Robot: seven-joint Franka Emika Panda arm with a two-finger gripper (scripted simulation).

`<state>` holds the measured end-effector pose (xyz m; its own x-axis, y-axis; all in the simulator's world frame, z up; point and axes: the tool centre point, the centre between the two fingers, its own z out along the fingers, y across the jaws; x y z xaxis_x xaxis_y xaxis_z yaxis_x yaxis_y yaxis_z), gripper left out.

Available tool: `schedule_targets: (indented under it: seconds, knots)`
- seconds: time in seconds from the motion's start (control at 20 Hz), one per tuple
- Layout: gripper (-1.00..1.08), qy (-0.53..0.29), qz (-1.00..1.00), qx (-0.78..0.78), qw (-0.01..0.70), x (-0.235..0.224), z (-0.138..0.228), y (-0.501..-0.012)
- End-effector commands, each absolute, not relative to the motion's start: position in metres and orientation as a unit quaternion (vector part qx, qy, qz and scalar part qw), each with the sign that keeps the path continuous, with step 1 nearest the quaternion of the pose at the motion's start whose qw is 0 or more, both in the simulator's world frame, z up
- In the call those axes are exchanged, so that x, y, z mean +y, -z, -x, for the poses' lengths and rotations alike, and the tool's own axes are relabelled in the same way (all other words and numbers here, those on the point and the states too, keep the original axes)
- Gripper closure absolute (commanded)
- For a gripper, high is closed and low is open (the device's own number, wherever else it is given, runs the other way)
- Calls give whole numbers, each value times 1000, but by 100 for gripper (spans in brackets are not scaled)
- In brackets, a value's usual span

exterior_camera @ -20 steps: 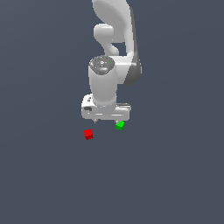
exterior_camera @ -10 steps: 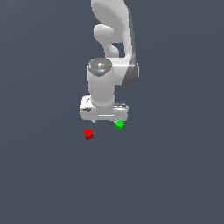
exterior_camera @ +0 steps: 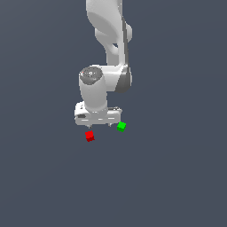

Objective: Stack the red cube on top of the green cube.

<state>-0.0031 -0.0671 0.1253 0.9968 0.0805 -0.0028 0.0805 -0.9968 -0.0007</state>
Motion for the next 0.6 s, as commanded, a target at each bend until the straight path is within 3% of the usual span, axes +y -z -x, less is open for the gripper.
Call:
schedule_targets:
  seconds: [0.0, 0.55]
  knots:
    - [-92, -1, 998, -62, 0, -80, 5, -115]
    - [-92, 0, 991, -137, 0, -123, 3, -78]
